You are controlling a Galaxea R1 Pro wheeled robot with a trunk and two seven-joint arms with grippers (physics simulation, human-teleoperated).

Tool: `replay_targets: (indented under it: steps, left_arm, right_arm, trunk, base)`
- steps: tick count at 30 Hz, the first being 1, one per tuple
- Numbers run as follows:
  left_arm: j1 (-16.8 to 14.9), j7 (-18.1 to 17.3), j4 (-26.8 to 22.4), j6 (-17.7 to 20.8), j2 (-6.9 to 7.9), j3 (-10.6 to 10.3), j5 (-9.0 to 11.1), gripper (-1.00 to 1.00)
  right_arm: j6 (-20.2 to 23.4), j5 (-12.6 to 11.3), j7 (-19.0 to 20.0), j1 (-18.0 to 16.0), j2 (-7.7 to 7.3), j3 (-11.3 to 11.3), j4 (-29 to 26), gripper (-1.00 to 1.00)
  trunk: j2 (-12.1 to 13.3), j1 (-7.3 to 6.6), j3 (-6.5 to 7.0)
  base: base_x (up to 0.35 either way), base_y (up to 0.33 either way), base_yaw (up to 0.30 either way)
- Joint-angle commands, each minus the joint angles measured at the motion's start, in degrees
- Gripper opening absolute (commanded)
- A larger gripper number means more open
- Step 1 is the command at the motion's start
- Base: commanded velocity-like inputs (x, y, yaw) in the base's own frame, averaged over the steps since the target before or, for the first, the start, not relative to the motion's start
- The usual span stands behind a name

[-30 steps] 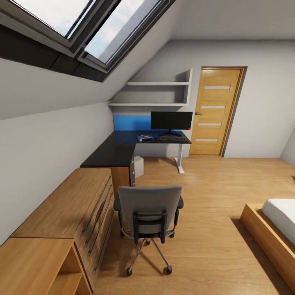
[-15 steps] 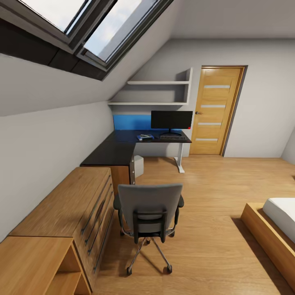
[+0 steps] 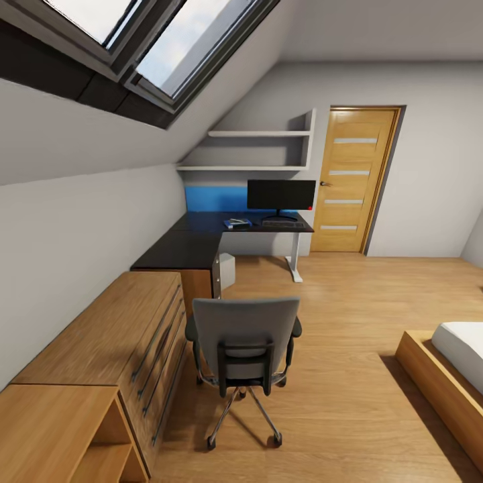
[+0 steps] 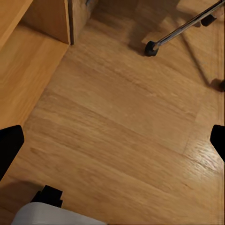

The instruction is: In the bedroom, organize the workspace by keeping the computer under the desk, ensuring the monitor is on the desk, placing the keyboard on the desk next to the monitor, placing the mouse on the desk next to the keyboard, moving the folder from the swivel chair onto the desk next to the mouse, stacking the notebook on top of the folder with the pen on top of the notebook, and positioning the swivel chair next to the desk.

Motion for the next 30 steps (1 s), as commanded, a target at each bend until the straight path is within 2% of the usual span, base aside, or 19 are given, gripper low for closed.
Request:
replay_targets:
  steps: [1,6,10,12,14,15,17,18,20,24,25,30]
  left_arm:
    - [-0.06,-0.02,-0.58,0.18,-0.16,0.07,0.52,1.00]
    - [-1.61,0.21,-3.20,1.99,-0.98,0.02,0.44,1.00]
    - [-4.71,0.26,-3.81,5.71,-1.54,0.00,0.42,1.00]
    - [-6.61,0.27,-3.91,7.59,-1.75,0.00,0.41,1.00]
    - [-8.53,0.27,-3.96,8.73,-2.30,-0.03,0.37,1.00]
    - [-9.77,0.27,-3.98,9.21,-2.72,-0.05,0.35,1.00]
    - [-10.98,0.27,-3.99,9.54,-3.02,-0.06,0.21,1.00]
    - [-12.27,0.27,-4.00,9.76,-3.22,-0.07,-0.20,1.00]
    - [-14.40,0.29,-4.01,10.03,-3.38,-0.08,-1.36,1.00]
    - [-18.85,0.32,-3.95,13.00,-3.76,-0.09,-3.41,1.00]
    - [-20.24,0.29,-3.96,14.70,-4.46,-0.09,-3.71,1.00]
    - [-22.77,0.13,-4.04,16.30,-5.69,-0.09,-4.03,1.00]
  right_arm:
    - [-0.05,-0.23,-0.37,-0.02,-0.01,0.44,-0.52,1.00]
    - [0.01,-0.18,-0.32,-0.02,-0.22,0.36,-5.06,1.00]
    - [0.92,-0.21,-0.38,-0.20,-1.26,0.30,-8.66,1.00]
    - [3.96,-0.22,-0.27,-0.36,-1.64,0.28,-10.41,1.00]
    - [9.40,-0.18,-0.19,-0.97,-1.86,0.28,-12.17,1.00]
    - [13.63,-0.16,-0.15,-1.89,-1.96,0.28,-13.51,1.00]
    - [17.58,-0.17,-0.12,-3.18,-2.02,0.27,-14.79,1.00]
    - [20.74,-0.18,-0.11,-4.62,-2.06,0.27,-15.84,1.00]
    - [23.82,-0.20,-0.13,-6.69,-2.05,0.27,-16.84,1.00]
    - [28.45,-0.22,-0.16,-11.81,-1.91,0.20,-17.52,1.00]
    - [30.87,-0.22,-0.16,-14.29,-1.90,0.19,-17.57,1.00]
    - [33.90,-0.30,-0.17,-19.57,-1.73,0.13,-17.72,1.00]
  trunk:
    - [-0.46,0.23,-0.26]
    - [-2.47,1.33,-1.16]
    - [-4.07,2.21,-1.88]
    - [-4.87,2.65,-2.23]
    - [-5.67,3.08,-2.59]
    - [-6.08,3.30,-2.77]
    - [-6.88,3.74,-3.13]
    - [-7.28,3.96,-3.31]
    - [-8.08,4.40,-3.67]
    - [-9.68,5.28,-4.39]
    - [-10.09,5.50,-4.57]
    - [-12.09,6.60,-5.47]
  base:
    - [0.000,0.000,0.000]
    - [0.000,0.000,0.000]
    - [0.000,0.000,0.000]
    - [0.000,0.000,0.000]
    - [0.000,0.000,0.000]
    - [0.000,0.000,0.000]
    - [0.000,0.000,0.000]
    - [0.000,0.000,0.000]
    - [0.000,0.000,0.000]
    - [0.000,0.000,0.000]
    - [0.000,0.000,0.000]
    - [0.000,0.000,0.000]
